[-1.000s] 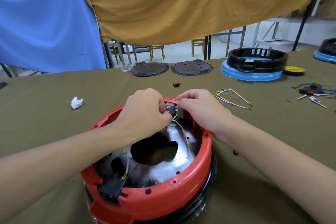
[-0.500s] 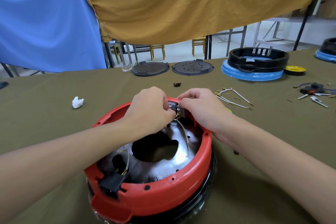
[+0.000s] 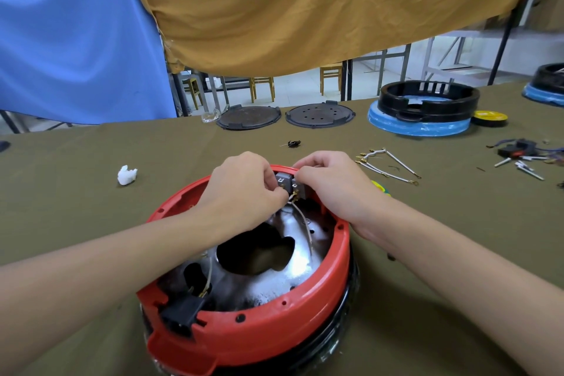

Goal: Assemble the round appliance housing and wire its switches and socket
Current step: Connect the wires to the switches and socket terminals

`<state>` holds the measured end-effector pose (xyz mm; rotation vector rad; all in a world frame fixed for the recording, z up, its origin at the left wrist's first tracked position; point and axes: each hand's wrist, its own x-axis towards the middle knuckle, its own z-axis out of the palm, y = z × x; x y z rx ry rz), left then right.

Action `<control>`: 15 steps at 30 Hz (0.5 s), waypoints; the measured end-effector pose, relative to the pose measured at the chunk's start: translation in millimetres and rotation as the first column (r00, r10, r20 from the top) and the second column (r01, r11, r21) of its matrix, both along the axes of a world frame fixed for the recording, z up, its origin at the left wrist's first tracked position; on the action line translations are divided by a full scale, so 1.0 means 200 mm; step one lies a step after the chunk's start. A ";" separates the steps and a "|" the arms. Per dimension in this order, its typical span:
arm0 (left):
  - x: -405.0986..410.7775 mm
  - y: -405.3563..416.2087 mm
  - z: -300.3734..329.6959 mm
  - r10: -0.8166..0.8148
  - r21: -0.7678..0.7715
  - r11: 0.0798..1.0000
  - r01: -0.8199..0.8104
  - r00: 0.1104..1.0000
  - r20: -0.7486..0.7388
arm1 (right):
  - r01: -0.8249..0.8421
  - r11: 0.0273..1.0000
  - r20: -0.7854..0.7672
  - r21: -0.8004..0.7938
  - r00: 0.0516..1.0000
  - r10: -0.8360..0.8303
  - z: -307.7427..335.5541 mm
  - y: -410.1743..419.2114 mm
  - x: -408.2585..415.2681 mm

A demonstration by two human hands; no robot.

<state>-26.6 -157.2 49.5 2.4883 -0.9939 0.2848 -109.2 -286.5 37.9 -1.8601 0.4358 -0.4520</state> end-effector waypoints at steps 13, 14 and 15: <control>-0.01 -0.03 -0.02 0.027 0.013 1.000 -0.028 0.999 0.047 | 0.026 0.999 0.006 0.043 1.000 -0.026 -0.01 0.00 0.00; -0.01 -0.03 -0.02 0.025 0.012 1.000 -0.026 0.999 0.034 | 0.029 0.999 0.003 0.044 1.000 -0.029 -0.01 0.00 0.00; 0.00 -0.02 -0.01 0.024 0.013 1.000 -0.025 0.999 0.022 | 0.030 0.999 0.000 0.043 1.000 -0.030 -0.01 0.01 0.00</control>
